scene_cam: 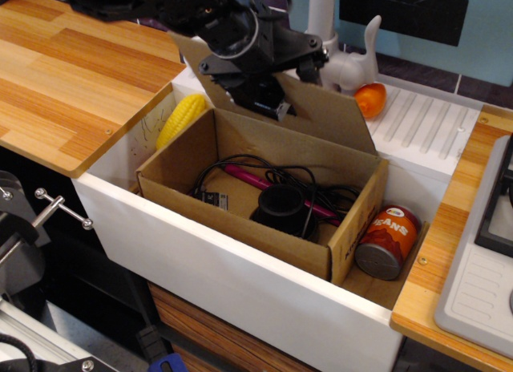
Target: Open brown1fbox flap
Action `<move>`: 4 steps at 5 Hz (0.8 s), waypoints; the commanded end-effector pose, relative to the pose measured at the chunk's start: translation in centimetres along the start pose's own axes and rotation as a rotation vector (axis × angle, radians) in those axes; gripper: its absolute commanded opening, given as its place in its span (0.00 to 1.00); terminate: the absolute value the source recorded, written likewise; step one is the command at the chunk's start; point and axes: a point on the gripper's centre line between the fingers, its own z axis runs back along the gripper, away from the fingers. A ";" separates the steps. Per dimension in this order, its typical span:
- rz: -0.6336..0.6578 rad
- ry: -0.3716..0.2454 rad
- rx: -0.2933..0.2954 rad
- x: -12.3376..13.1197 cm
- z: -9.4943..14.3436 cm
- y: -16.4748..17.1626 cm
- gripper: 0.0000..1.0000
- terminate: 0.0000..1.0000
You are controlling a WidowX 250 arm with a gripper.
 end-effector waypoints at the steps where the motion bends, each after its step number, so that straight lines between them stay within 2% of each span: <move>1: -0.178 -0.148 -0.044 3.6 0.0 -1.3 1.00 0.00; 2: -0.206 -0.157 -0.073 5.3 -1.1 -2.1 1.00 0.00; 3: -0.243 -0.177 -0.078 6.8 -1.8 -3.2 1.00 0.00; 4: -0.245 -0.197 -0.093 7.4 -3.1 -3.6 1.00 0.00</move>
